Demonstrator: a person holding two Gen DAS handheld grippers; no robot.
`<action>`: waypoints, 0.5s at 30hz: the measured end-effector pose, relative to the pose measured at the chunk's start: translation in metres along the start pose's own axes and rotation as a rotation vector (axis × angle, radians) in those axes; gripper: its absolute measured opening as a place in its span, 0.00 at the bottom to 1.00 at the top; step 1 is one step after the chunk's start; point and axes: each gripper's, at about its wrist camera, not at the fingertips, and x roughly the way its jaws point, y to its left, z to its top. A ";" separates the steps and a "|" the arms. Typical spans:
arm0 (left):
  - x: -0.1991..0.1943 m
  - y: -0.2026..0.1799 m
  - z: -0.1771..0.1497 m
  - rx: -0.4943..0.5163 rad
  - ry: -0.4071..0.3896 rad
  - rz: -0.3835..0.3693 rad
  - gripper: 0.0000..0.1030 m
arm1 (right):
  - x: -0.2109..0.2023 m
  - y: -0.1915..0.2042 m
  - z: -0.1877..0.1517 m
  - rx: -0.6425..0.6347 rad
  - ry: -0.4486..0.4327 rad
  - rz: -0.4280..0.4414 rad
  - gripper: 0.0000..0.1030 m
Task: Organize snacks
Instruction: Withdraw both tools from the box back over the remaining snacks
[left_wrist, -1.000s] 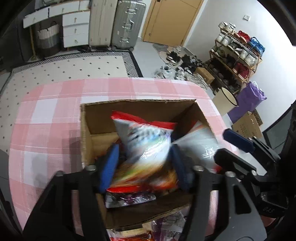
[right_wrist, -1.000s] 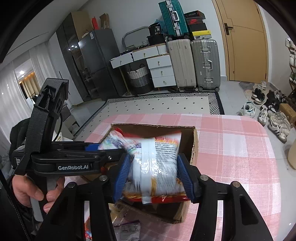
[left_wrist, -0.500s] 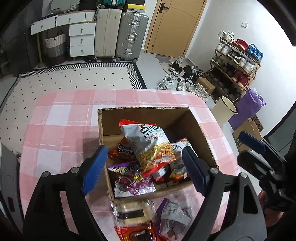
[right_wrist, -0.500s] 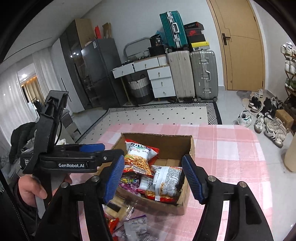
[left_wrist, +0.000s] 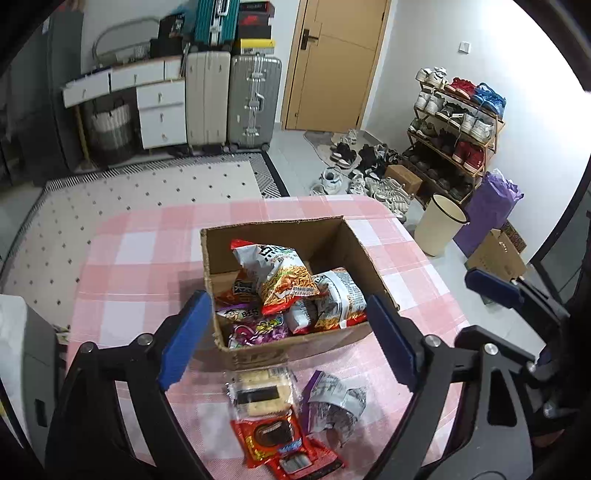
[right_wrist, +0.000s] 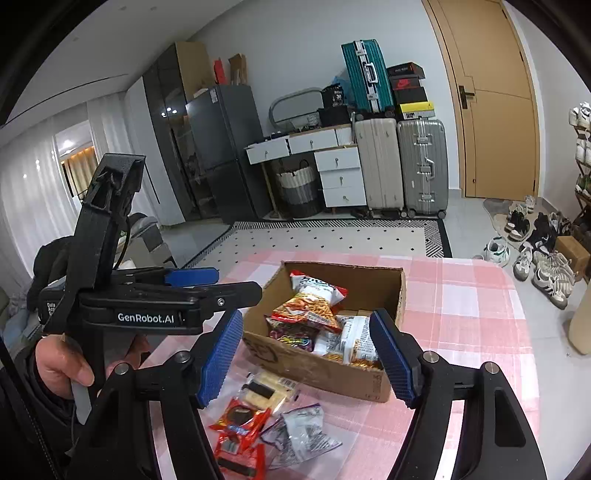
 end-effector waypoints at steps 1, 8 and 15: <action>-0.007 -0.001 -0.002 0.003 -0.007 0.000 0.83 | -0.005 0.002 -0.001 0.000 -0.008 0.001 0.79; -0.051 -0.011 -0.025 0.016 -0.080 0.028 0.99 | -0.035 0.019 -0.014 -0.009 -0.053 0.000 0.79; -0.085 -0.014 -0.055 0.004 -0.117 0.023 0.99 | -0.055 0.030 -0.037 -0.012 -0.065 -0.019 0.84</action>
